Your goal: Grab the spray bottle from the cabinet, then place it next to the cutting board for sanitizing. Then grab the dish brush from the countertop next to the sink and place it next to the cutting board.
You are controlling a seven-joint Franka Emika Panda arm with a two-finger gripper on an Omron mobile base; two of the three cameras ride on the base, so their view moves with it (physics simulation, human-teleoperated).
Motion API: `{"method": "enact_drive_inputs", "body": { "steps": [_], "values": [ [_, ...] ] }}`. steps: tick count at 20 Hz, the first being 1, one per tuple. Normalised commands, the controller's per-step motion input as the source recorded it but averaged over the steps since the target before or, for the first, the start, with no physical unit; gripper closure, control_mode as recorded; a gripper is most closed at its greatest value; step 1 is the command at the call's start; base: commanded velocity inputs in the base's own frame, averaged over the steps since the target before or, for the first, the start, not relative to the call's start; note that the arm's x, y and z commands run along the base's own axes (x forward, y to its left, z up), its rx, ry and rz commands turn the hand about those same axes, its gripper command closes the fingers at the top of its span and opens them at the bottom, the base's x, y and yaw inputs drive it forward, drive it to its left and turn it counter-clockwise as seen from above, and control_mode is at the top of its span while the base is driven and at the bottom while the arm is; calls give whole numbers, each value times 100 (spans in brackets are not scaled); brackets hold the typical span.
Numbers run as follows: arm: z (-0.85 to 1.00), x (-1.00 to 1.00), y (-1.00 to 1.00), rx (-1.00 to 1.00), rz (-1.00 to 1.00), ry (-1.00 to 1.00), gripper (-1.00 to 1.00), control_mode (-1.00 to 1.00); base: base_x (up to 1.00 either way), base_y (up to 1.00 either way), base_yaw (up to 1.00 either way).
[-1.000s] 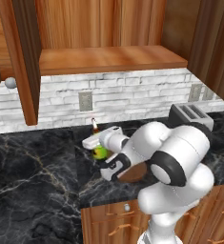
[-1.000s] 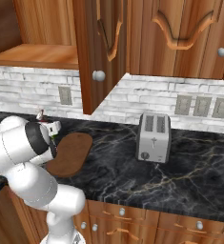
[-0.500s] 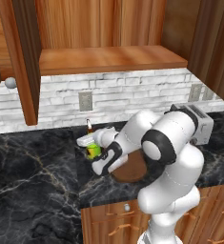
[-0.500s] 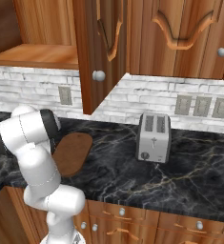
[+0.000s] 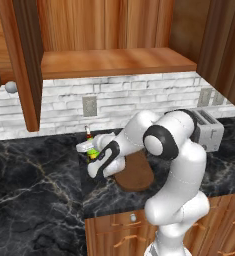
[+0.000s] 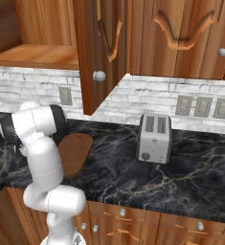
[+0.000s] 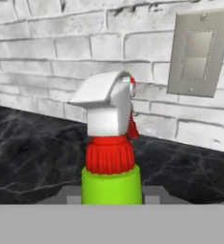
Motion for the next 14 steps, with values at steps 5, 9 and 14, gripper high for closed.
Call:
{"method": "enact_drive_inputs", "body": {
  "steps": [5, 9, 14],
  "values": [
    [-44, -18, 4, 0, 0, -3, -100, -100, 0, 0, 0],
    [-15, -51, 0, 0, 0, -13, -100, -100, 0, 0, 0],
    [-7, -47, 0, 0, 0, -13, -100, -100, 0, 0, 0]
  ]
}}
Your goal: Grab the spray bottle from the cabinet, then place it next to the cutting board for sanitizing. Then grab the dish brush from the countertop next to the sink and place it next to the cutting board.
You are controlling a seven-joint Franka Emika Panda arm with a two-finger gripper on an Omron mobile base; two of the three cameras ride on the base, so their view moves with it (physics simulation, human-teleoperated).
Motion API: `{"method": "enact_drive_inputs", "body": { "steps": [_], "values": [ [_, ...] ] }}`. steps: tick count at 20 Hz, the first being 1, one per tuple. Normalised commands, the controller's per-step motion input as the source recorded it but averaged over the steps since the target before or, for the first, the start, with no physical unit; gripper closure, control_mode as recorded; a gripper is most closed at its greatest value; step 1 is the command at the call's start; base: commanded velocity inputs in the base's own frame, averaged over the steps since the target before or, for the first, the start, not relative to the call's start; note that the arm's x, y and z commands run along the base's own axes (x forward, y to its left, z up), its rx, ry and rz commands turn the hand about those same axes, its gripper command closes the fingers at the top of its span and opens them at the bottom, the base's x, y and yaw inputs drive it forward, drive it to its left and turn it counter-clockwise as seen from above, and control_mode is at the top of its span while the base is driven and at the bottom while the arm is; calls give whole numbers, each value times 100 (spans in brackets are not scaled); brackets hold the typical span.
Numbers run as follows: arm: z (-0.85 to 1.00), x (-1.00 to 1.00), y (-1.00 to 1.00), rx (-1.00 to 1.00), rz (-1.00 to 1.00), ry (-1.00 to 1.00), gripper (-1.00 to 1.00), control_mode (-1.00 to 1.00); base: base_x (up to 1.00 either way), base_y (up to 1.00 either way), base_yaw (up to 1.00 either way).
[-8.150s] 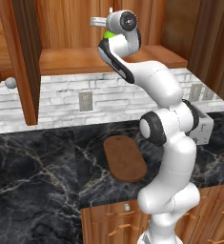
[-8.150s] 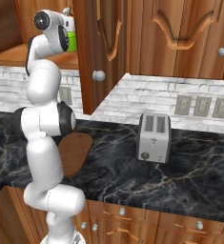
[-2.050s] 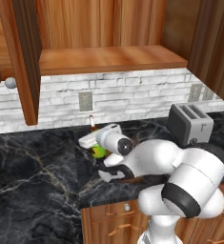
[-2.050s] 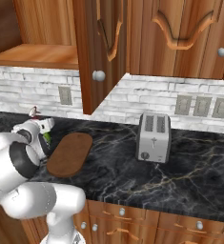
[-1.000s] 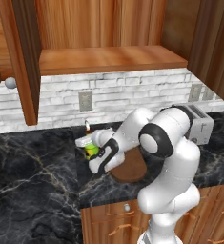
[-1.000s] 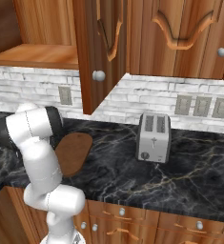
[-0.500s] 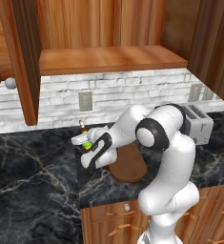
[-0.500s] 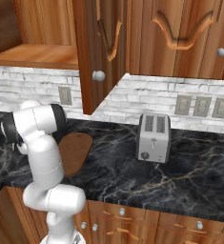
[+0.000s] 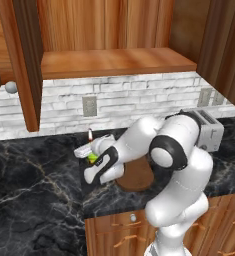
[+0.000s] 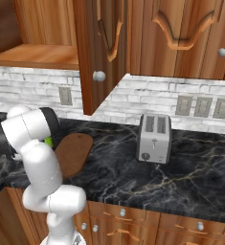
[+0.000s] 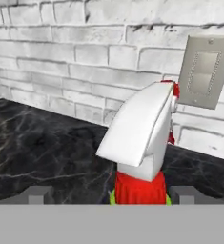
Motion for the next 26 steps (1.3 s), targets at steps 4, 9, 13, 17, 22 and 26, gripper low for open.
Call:
{"method": "enact_drive_inputs", "body": {
  "steps": [4, 9, 13, 17, 22, 26],
  "values": [
    [-6, -52, -14, 0, 0, -9, -100, -100, 0, 0, 0],
    [-10, -70, -18, 1, 0, -1, -100, -100, 0, 0, 0],
    [6, -63, -1, 0, 0, -5, -100, -100, 0, 0, 0],
    [31, -60, 0, 1, -2, -9, -100, -100, 0, 0, 0],
    [66, -61, -1, 2, -6, -10, -100, -100, 0, 0, 0],
    [99, -29, -4, 1, -13, -3, -100, -100, 0, 0, 0]
  ]
}}
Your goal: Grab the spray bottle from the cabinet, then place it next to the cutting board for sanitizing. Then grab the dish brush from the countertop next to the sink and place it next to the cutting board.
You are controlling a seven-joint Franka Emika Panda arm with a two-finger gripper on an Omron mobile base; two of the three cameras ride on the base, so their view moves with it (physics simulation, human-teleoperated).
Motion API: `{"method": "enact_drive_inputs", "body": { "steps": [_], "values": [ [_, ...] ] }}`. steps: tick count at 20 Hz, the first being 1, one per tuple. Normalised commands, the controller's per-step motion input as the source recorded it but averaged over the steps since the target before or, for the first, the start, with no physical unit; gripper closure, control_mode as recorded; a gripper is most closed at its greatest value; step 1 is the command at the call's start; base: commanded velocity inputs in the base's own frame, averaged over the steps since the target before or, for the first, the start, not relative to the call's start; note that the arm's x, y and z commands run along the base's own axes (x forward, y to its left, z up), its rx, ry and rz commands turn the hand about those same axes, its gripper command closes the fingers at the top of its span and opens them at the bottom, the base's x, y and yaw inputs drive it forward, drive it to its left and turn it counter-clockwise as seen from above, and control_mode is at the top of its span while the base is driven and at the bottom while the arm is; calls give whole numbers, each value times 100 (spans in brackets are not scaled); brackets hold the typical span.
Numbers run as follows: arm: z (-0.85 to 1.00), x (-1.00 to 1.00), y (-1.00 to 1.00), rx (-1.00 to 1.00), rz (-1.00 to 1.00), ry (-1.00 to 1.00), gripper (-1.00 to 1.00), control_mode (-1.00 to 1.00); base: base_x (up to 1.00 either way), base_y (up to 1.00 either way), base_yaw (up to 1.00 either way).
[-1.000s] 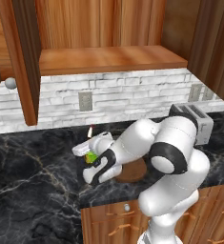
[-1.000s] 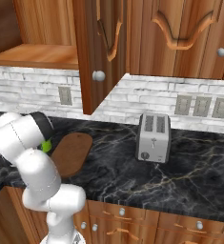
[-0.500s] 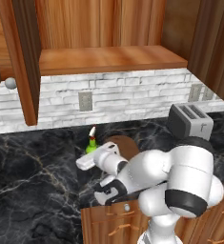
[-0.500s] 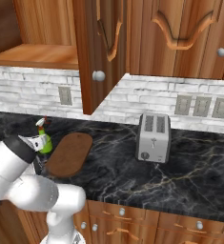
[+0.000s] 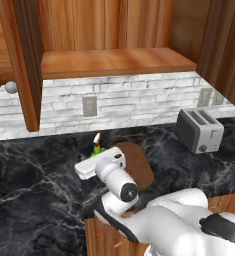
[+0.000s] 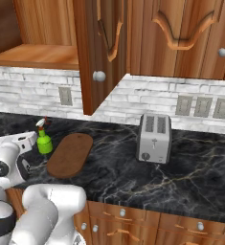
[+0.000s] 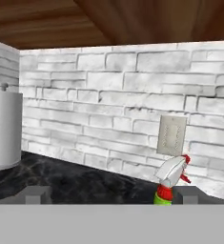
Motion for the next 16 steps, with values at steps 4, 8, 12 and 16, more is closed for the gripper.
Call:
{"method": "enact_drive_inputs", "body": {
  "steps": [4, 8, 12, 16],
  "values": [
    [100, -19, -21, 4, -18, 0, -100, -100, 0, 0, 0],
    [100, -26, -26, 3, -16, 7, -100, -100, 0, 0, 0],
    [100, -19, -29, 1, -15, 38, -100, -100, 0, 0, 0],
    [83, -16, -48, 2, -8, 61, -100, -100, 0, 0, 0]
  ]
}}
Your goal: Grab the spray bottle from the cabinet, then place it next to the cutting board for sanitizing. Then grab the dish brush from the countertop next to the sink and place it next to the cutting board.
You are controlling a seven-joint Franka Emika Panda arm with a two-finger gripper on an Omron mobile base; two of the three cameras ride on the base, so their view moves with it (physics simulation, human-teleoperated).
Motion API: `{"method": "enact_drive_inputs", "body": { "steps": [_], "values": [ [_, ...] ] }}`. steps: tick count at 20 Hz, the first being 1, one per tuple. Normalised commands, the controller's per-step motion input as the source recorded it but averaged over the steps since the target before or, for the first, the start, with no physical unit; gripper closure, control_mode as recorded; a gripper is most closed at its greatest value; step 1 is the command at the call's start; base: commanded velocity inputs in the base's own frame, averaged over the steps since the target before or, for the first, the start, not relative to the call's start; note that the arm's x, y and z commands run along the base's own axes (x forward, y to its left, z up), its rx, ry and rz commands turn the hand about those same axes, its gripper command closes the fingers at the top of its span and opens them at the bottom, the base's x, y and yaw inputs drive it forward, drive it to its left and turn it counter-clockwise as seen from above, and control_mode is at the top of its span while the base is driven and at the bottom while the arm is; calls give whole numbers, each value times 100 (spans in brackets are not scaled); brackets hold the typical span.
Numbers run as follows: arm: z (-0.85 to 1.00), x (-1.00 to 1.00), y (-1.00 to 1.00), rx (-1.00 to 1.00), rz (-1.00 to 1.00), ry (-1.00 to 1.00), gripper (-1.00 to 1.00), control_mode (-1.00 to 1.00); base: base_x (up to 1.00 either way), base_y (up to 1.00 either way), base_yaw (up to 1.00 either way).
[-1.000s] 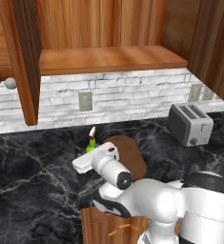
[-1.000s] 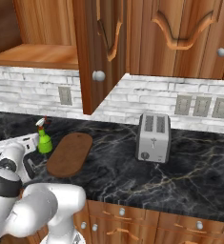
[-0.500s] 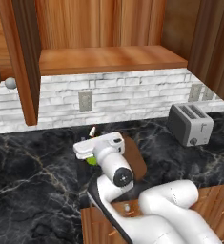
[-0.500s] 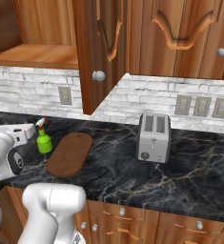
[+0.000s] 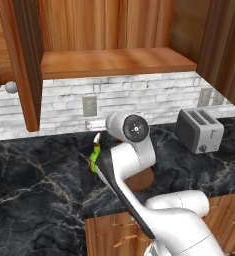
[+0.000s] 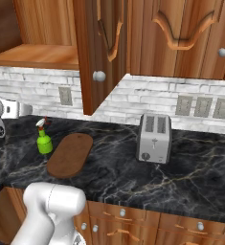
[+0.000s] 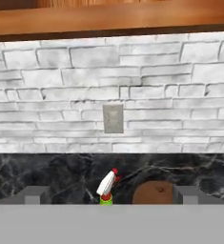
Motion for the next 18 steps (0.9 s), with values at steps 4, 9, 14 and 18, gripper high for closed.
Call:
{"method": "enact_drive_inputs", "body": {
  "steps": [4, 9, 14, 18],
  "values": [
    [8, -43, -57, 2, -9, 35, -100, -100, 0, 0, 0],
    [-44, -28, -36, 0, -1, 9, -100, -100, 0, 0, 0],
    [-43, -3, -61, 0, 0, 3, -100, -100, 0, 0, 0],
    [-28, -40, -34, 0, 3, 1, -100, -100, 0, 0, 0]
  ]
}}
